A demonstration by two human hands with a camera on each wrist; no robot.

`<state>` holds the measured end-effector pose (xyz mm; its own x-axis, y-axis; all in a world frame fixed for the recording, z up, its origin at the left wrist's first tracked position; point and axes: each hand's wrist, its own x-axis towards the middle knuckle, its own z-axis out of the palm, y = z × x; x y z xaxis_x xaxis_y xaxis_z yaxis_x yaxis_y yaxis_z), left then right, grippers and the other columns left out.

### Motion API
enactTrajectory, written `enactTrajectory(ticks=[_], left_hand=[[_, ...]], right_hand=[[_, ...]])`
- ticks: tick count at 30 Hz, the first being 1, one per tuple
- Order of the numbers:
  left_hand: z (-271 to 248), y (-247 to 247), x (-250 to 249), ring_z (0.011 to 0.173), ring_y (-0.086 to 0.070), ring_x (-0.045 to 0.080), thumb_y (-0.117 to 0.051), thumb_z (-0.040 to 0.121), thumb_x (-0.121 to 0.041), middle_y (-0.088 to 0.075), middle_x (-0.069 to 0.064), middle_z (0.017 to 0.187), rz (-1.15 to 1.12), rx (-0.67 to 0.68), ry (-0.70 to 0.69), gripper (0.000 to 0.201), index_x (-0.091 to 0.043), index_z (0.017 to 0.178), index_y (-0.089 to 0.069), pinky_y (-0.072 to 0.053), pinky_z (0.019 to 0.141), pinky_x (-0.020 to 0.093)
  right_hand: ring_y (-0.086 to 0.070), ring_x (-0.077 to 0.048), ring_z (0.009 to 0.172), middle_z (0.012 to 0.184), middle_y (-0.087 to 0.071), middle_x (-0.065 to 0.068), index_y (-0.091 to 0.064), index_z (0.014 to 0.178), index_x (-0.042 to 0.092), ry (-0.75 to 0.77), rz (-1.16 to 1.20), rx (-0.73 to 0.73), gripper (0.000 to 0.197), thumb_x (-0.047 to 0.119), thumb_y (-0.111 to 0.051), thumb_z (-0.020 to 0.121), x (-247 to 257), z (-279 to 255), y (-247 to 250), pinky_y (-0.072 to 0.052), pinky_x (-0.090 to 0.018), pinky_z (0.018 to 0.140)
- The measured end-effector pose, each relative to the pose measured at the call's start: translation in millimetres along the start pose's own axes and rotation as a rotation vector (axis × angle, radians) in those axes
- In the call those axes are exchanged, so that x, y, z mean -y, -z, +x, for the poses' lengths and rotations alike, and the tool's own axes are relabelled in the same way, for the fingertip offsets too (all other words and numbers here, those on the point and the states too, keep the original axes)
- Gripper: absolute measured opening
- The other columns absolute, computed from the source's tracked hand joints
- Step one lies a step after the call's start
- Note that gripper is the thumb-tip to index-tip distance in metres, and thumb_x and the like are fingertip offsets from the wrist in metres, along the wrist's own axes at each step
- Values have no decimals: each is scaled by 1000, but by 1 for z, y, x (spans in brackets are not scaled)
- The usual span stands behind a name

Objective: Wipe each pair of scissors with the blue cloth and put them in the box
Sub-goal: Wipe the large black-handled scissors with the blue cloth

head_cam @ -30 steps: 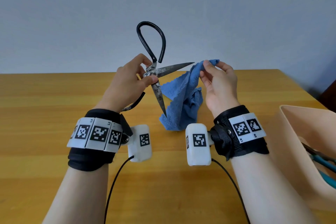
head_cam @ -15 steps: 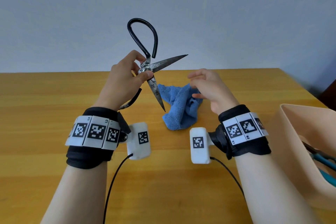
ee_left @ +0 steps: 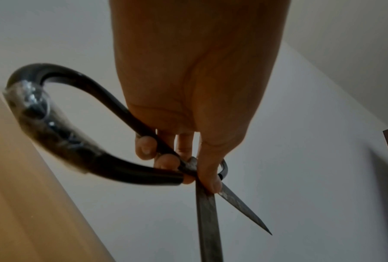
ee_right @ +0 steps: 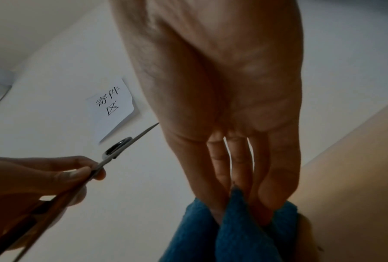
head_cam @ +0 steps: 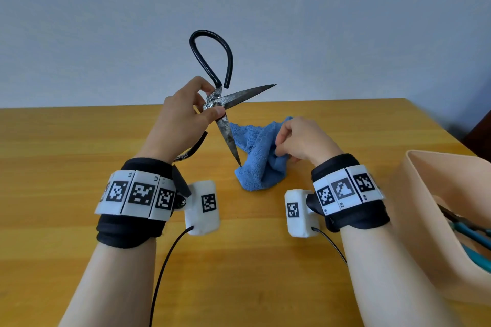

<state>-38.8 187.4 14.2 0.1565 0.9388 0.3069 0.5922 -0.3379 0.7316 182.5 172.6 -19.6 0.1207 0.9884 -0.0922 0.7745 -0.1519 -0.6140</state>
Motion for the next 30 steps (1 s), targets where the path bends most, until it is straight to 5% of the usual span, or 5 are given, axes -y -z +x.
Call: enactTrajectory(ticks=[6, 9, 14, 22, 30], left_hand=[[0, 0, 0, 80, -59, 24, -70, 92, -34, -62, 5, 91, 4, 1, -9, 25, -26, 112, -56, -49, 74, 41], [0, -1, -1, 77, -56, 22, -69, 93, -33, -62, 6, 93, 1, -2, -13, 24, -25, 112, -55, -44, 68, 35], [0, -3, -3, 71, -52, 18, -67, 94, -31, -60, 4, 90, -12, -18, -24, 23, -24, 112, -55, -41, 65, 32], [-1, -10, -8, 67, -51, 17, -67, 94, -28, -61, 9, 90, -26, -21, -54, 21, -24, 109, -52, -43, 65, 34], [-1, -17, -14, 65, -52, 12, -66, 95, -29, -58, 4, 88, -4, 6, -77, 21, -26, 108, -50, -40, 60, 27]], right_hand=[[-63, -26, 91, 96, -60, -3, -57, 91, 20, 42, 144, -228, 16, 4, -54, 91, -5, 8, 0, -55, -41, 80], [-66, -30, 83, 90, -63, -8, -53, 95, 17, 111, 757, -305, 16, 2, -50, 94, 4, 5, 7, -54, -40, 73], [-61, -19, 76, 85, -61, -7, -51, 91, 14, 193, 1522, -41, 16, -2, -49, 95, 24, -2, 16, -51, -31, 71], [-57, -20, 78, 95, -59, -11, -51, 93, 15, 137, 1541, 82, 36, -16, -34, 87, 35, -7, 4, -46, -28, 63], [-62, -21, 74, 89, -67, -12, -51, 103, 14, 11, 1464, 69, 19, -1, -60, 94, 37, -6, -7, -55, -27, 61]])
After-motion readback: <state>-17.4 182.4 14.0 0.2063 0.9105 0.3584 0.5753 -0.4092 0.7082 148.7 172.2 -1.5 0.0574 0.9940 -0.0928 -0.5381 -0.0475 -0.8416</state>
